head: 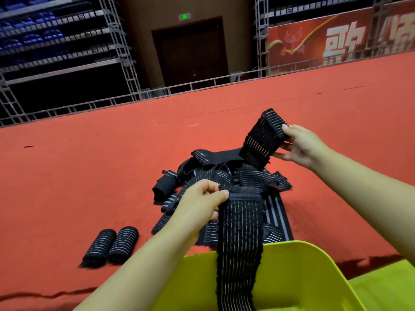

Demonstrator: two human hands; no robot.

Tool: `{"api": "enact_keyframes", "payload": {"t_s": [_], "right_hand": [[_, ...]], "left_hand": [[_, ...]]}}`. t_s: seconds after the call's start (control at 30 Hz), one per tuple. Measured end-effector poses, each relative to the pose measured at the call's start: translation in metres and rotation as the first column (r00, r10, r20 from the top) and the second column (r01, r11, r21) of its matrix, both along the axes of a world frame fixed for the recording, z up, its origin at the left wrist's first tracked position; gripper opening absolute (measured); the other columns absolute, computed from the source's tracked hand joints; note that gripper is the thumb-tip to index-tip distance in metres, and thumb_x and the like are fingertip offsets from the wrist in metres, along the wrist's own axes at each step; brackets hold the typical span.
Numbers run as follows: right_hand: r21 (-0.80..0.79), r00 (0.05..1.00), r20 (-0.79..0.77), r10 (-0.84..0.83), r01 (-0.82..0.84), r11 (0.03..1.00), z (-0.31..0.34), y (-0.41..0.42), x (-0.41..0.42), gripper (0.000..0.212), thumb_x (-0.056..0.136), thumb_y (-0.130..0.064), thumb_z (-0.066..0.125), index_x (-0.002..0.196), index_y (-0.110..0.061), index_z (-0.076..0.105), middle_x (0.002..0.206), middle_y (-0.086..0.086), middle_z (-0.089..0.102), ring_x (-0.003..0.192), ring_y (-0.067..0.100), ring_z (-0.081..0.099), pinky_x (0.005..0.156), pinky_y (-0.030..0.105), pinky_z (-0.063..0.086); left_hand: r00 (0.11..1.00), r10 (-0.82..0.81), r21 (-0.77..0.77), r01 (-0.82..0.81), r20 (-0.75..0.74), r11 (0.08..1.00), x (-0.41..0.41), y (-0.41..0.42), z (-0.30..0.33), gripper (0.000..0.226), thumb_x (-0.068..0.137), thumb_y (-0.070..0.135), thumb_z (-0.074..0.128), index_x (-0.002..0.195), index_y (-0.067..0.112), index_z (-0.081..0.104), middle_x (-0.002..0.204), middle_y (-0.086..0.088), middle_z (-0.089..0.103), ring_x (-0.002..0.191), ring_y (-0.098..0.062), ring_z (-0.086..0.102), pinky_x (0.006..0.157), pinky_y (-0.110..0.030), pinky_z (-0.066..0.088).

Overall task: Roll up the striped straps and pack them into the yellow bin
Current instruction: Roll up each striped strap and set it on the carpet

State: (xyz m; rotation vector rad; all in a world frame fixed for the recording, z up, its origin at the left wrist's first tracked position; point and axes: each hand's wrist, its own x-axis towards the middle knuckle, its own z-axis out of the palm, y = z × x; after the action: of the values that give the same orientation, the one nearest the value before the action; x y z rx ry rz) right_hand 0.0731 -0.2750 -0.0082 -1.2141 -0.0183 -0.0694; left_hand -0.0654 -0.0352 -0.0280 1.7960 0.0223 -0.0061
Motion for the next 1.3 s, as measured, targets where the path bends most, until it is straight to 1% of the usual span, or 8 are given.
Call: {"api": "enact_keyframes", "payload": {"t_s": [0.13,0.2,0.3,0.5,0.67,0.83,1.13,1.3], "right_hand": [[0.186,0.996,0.019,0.091,-0.093,0.978,0.024,-0.007,-0.035,0.022,0.1,-0.021,0.043,0.079,-0.02,0.048,0.083,-0.001,0.063,0.076,0.018,0.067,0.062,0.04,0.058],[0.246,0.989,0.027,0.143,-0.145,0.958,0.03,-0.007,-0.055,0.018,0.1,-0.021,0.043,0.086,-0.017,0.052,0.079,0.0,0.068,0.071,0.018,0.071,0.058,0.037,0.059],[0.306,0.977,0.016,0.213,-0.207,0.929,0.033,-0.003,-0.085,0.017,0.1,-0.021,0.042,0.092,-0.013,0.054,0.072,0.003,0.071,0.068,0.02,0.072,0.057,0.036,0.058],[0.43,0.961,-0.012,0.275,-0.243,0.869,0.03,0.014,-0.151,0.021,0.1,-0.021,0.043,0.098,-0.006,0.058,0.073,0.008,0.07,0.068,0.021,0.072,0.057,0.034,0.059],[0.491,0.953,-0.006,0.304,-0.262,0.831,0.024,0.03,-0.202,0.021,0.1,-0.021,0.043,0.098,-0.006,0.058,0.076,0.011,0.071,0.07,0.022,0.072,0.064,0.039,0.06],[0.553,0.942,-0.036,0.332,-0.259,0.792,0.012,0.053,-0.248,0.026,0.1,-0.021,0.042,0.094,-0.004,0.06,0.079,0.014,0.071,0.069,0.023,0.071,0.057,0.034,0.06],[0.63,0.944,-0.022,0.33,-0.243,0.737,-0.011,0.057,-0.279,0.028,0.102,-0.022,0.038,0.099,-0.004,0.06,0.077,0.012,0.071,0.063,0.019,0.071,0.049,0.025,0.055],[0.611,0.935,-0.003,0.355,-0.279,0.741,-0.011,0.063,-0.283,0.028,0.102,-0.022,0.037,0.104,-0.005,0.06,0.085,0.013,0.072,0.069,0.02,0.072,0.053,0.027,0.056]], "left_hand": [[1.0,0.015,-0.073,-0.015,-0.001,0.997,-0.009,-0.008,0.005,0.014,0.092,0.006,0.061,0.082,0.011,0.052,0.082,-0.009,0.052,0.065,-0.016,0.058,0.06,-0.028,0.057],[0.999,0.043,-0.119,-0.044,-0.013,0.992,-0.019,-0.011,0.008,0.008,0.092,0.004,0.06,0.095,0.009,0.055,0.082,-0.008,0.056,0.064,-0.015,0.059,0.063,-0.031,0.058],[0.997,0.075,-0.179,-0.075,-0.006,0.981,-0.037,-0.013,0.012,0.025,0.092,0.001,0.059,0.111,0.018,0.055,0.087,-0.01,0.062,0.068,-0.018,0.062,0.066,-0.032,0.058],[0.986,0.155,-0.164,-0.143,0.059,0.976,-0.083,-0.015,0.021,0.028,0.091,-0.008,0.05,0.081,0.011,0.068,0.083,-0.008,0.066,0.073,-0.019,0.064,0.066,-0.027,0.059],[0.973,0.217,-0.253,-0.19,0.083,0.948,-0.123,-0.029,0.019,0.025,0.094,-0.002,0.048,0.099,0.01,0.07,0.096,-0.008,0.072,0.086,-0.019,0.069,0.078,-0.035,0.059],[0.964,0.192,-0.245,-0.145,0.182,0.959,-0.156,-0.05,0.012,0.019,0.088,0.033,0.069,0.103,0.022,0.071,0.102,0.001,0.073,0.098,-0.015,0.068,0.082,-0.037,0.058],[0.953,0.235,-0.248,-0.185,0.189,0.951,-0.174,-0.042,0.004,0.007,0.088,0.017,0.068,0.088,0.02,0.074,0.09,-0.002,0.075,0.089,-0.02,0.067,0.086,-0.051,0.053],[0.96,0.189,-0.251,-0.135,0.207,0.958,-0.179,-0.04,0.009,0.008,0.09,0.022,0.066,0.089,0.018,0.073,0.083,0.006,0.073,0.082,-0.011,0.066,0.08,-0.04,0.054]]}}
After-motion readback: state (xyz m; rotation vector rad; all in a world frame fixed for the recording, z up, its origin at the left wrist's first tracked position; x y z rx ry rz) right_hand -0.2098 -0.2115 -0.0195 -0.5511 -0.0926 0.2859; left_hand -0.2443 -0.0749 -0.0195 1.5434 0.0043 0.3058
